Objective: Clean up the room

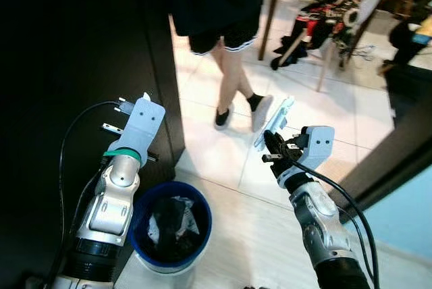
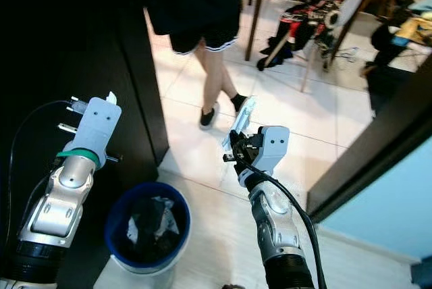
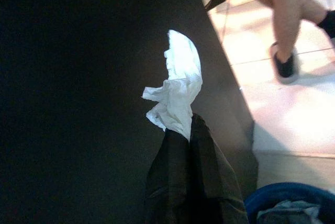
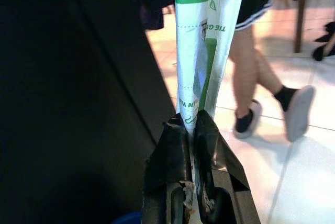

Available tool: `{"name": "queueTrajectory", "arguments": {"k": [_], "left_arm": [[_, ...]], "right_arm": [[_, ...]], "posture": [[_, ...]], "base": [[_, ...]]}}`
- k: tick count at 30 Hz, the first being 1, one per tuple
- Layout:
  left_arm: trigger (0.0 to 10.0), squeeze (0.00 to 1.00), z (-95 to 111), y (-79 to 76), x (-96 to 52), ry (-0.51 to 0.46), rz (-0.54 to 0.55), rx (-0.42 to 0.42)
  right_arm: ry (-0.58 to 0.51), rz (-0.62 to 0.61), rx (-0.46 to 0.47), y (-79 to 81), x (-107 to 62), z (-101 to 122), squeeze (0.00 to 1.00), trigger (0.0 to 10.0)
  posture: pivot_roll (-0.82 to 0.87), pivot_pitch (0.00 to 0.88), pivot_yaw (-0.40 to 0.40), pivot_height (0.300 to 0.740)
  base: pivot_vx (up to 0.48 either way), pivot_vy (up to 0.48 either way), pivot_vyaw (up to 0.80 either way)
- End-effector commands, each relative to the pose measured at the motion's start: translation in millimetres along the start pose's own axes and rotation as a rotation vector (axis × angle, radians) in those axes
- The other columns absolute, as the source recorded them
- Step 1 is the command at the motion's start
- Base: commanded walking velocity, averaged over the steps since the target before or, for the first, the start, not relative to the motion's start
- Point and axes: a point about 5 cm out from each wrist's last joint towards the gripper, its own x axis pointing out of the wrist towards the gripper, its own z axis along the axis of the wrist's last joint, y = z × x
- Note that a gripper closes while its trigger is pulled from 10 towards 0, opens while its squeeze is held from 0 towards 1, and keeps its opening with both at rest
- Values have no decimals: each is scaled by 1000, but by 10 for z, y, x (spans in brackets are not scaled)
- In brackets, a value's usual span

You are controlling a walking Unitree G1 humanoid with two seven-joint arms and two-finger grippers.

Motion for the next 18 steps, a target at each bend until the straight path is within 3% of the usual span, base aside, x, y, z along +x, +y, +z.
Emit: {"name": "queueTrajectory", "arguments": {"k": [1,15,18], "left_arm": [[10000,0,13,-13,-8,-7,-14,-11],[10000,0,100,-40,-8,-45,-38,4],[10000,0,105,-44,-8,-49,-40,1]], "right_arm": [[1,-9,19,-3,-11,-29,0,10000],[-41,-54,47,-48,14,39,0,10000],[-44,-66,41,-71,9,42,0,10000]], "posture": [[114,133,56,720],[114,134,63,720],[114,134,63,720]], "base": [[0,0,781],[0,0,771],[0,0,0]]}}
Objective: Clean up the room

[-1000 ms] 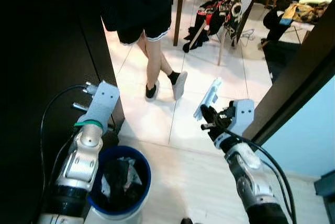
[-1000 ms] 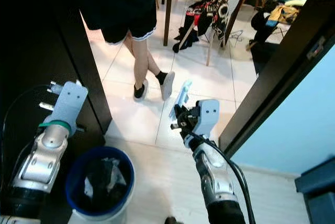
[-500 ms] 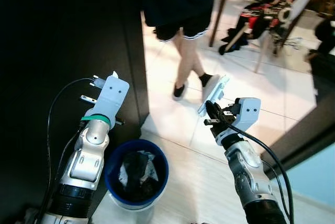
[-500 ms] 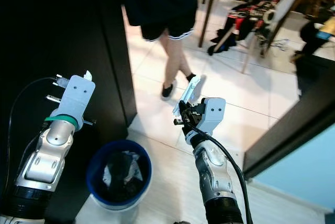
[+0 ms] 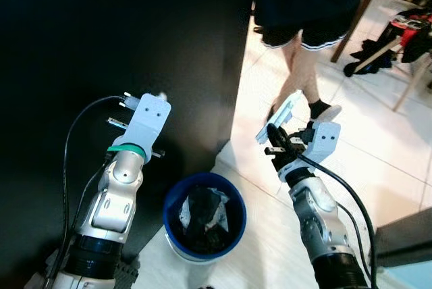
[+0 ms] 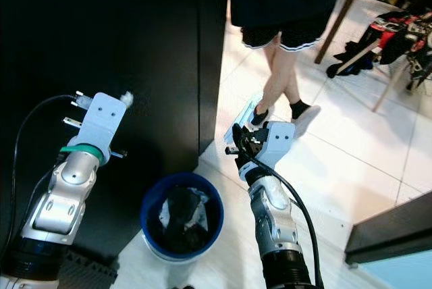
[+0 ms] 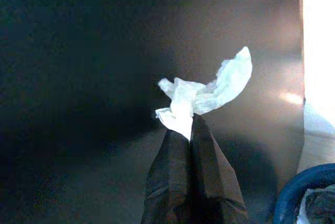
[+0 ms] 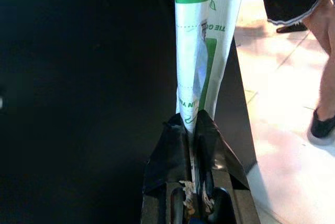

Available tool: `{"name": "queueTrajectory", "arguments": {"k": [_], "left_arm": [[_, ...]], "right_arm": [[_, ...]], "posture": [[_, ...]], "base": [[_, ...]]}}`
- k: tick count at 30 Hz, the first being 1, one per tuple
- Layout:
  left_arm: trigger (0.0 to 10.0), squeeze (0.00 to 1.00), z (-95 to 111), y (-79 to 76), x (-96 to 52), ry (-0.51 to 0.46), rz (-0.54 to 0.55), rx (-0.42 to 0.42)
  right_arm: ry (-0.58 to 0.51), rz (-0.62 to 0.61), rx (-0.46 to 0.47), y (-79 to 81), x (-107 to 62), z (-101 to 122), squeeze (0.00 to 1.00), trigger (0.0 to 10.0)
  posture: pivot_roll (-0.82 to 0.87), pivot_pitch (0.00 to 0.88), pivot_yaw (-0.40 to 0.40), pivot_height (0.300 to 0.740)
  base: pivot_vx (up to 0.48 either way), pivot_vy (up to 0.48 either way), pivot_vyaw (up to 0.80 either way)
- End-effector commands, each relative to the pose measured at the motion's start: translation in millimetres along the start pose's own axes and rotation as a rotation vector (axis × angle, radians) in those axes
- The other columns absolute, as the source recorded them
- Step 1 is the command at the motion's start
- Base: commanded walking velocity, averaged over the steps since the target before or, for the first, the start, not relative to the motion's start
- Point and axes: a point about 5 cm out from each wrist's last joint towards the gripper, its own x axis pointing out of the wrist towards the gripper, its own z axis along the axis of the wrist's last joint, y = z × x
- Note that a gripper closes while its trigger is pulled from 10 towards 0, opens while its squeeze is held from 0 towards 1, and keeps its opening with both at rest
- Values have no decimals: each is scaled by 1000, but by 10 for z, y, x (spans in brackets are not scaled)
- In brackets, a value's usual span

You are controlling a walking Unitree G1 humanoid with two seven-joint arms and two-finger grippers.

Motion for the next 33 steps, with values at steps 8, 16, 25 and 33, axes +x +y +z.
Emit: {"name": "queueTrajectory", "arguments": {"k": [8,16,25,33], "left_arm": [[10000,0,19,-60,-4,-23,-38,-1],[10000,0,28,-75,-4,-31,-49,-4],[10000,0,37,-92,6,-42,-64,-11],[10000,0,25,-98,5,-40,-65,-11]], "right_arm": [[14,-78,-7,-145,-64,-46,0,10000],[0,-127,14,-198,-70,-32,0,10000],[-19,-225,46,-339,-81,13,0,10000],[-22,-190,43,-287,-77,5,0,10000]], "posture": [[105,126,71,720],[102,123,73,720],[94,122,73,720],[94,122,73,720]], "base": [[0,0,742],[0,0,91],[0,0,-752],[0,0,-390]]}}
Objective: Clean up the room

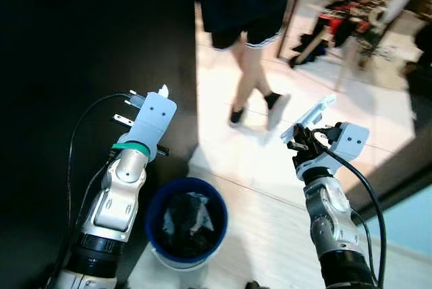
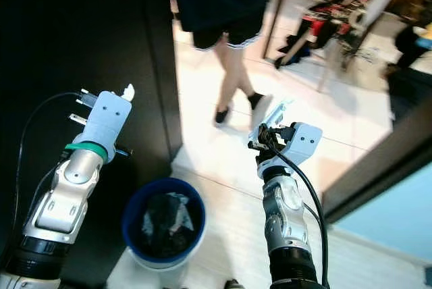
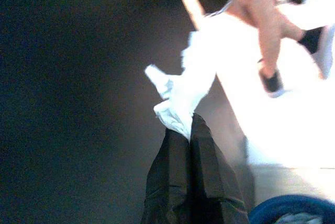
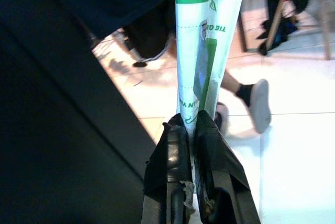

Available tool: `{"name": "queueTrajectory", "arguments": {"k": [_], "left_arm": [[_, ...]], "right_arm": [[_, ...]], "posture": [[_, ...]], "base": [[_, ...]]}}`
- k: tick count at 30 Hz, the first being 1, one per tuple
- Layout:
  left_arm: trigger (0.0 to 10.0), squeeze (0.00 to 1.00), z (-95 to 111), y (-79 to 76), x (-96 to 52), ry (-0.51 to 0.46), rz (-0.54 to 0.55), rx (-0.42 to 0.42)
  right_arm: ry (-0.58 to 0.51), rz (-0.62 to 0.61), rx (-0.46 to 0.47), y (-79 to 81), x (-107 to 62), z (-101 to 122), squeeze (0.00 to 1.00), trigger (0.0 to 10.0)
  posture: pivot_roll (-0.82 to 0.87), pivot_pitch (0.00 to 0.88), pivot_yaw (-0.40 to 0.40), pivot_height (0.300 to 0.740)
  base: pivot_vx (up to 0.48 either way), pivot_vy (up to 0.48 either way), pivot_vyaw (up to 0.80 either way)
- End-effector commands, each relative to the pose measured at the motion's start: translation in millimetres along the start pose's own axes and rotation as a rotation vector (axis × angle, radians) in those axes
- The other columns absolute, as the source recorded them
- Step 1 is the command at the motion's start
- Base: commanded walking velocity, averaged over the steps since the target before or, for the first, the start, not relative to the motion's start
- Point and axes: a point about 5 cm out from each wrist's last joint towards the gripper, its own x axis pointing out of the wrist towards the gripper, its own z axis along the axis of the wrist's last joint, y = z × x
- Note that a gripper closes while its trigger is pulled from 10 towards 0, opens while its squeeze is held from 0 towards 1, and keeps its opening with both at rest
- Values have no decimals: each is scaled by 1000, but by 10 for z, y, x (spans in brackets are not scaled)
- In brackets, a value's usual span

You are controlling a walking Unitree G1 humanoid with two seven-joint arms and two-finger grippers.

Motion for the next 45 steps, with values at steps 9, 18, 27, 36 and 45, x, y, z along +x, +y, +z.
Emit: {"name": "queueTrajectory", "arguments": {"k": [9,18,27,36,45], "left_arm": [[10000,0,-217,-101,-19,110,-62,-22],[10000,0,-447,-229,47,235,-167,-51],[10000,0,-815,-325,34,363,-222,-9],[10000,373,-1201,-456,10,620,-341,-304],[10000,1000,-1272,-504,-12,670,-363,-348]], "right_arm": [[84,163,0,204,-54,-150,0,10000],[87,198,-14,299,-47,-153,0,10000],[164,251,-74,362,-110,-276,0,10000],[169,342,-49,622,-115,-276,0,10000],[164,389,-40,770,-67,-241,0,10000]], "posture": [[95,126,74,720],[81,152,85,720],[68,194,69,720],[37,298,45,720],[27,344,29,720]], "base": [[0,0,0],[0,0,0],[0,0,0],[0,0,0],[0,0,0]]}}
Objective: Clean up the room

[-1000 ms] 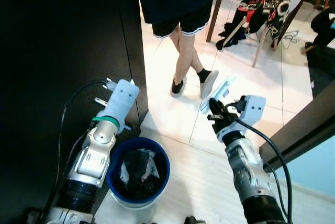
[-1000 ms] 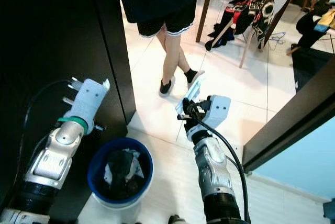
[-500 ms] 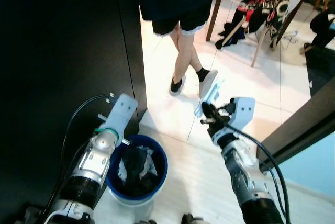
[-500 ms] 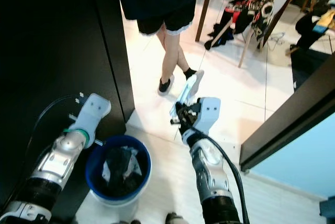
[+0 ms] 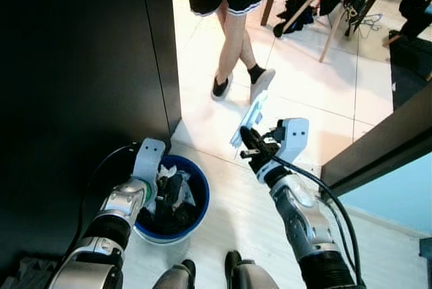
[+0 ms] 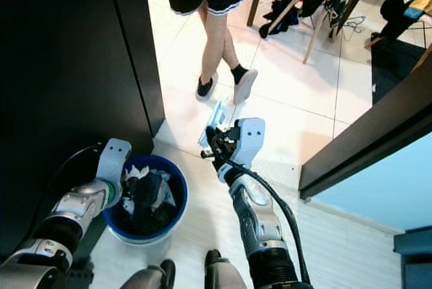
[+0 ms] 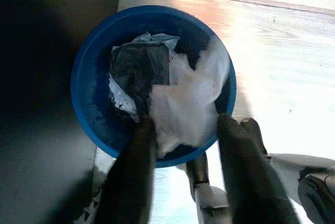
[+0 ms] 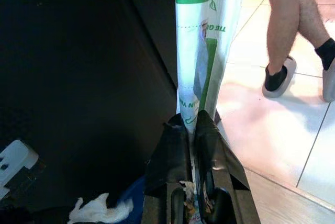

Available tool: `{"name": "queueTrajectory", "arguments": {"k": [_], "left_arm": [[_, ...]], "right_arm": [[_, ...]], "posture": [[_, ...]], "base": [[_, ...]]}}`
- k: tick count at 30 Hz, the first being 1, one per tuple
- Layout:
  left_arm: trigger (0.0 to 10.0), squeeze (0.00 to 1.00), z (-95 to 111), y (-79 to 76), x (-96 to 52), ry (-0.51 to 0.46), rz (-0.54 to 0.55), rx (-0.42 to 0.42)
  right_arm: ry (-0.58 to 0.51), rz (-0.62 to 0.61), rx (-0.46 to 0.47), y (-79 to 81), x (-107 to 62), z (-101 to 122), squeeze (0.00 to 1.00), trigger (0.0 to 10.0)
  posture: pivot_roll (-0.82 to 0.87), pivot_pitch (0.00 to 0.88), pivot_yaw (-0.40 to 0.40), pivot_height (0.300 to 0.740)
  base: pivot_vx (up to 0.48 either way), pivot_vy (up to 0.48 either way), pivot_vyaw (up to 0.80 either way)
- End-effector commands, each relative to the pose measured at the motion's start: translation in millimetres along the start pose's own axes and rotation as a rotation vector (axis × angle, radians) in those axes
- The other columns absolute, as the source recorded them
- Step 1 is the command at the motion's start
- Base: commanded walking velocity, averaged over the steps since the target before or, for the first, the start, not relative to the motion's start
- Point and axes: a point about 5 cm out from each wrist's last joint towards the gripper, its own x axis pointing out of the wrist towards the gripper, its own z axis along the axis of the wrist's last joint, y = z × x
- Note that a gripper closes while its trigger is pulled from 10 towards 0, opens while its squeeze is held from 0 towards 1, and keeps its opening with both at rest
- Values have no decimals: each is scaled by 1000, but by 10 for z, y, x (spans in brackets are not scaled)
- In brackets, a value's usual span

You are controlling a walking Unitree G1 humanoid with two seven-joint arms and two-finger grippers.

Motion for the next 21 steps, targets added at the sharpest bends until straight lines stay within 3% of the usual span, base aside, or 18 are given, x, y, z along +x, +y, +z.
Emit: {"name": "queueTrajectory", "arguments": {"k": [1,2,6,7,12,15,17,19,21], "left_arm": [[10000,1000,-100,-51,14,24,-22,-5],[10000,1000,-77,-56,15,5,-11,36],[10000,1000,-77,-56,15,5,-11,36],[10000,0,-24,-34,-14,-44,2,77],[10000,0,9,-6,-83,-97,-18,75],[10000,0,52,12,-171,-175,15,151],[10000,0,225,122,-356,-330,198,233],[10000,0,225,122,-356,-330,198,233],[10000,0,411,261,-704,-480,397,273]], "right_arm": [[23,22,-1,45,-5,-37,0,10000],[32,36,0,60,0,-43,0,10000],[32,36,0,60,0,-43,0,10000],[69,93,0,107,8,-94,0,10000],[121,163,-10,179,56,-178,0,10000],[162,231,-4,260,128,-232,0,10000],[256,347,23,388,147,-386,0,10000],[256,347,23,388,147,-386,0,10000],[373,412,-28,470,105,-628,0,10000]], "posture": [[33,350,20,720],[36,352,16,720],[36,352,16,720],[72,359,3,720],[72,359,3,720],[90,363,-6,720],[104,363,-8,720],[104,363,-8,720],[169,374,-12,720]], "base": [[0,0,0],[0,0,0],[0,0,0],[0,0,0],[0,0,0],[0,0,0],[0,0,0],[0,0,0],[0,0,0]]}}
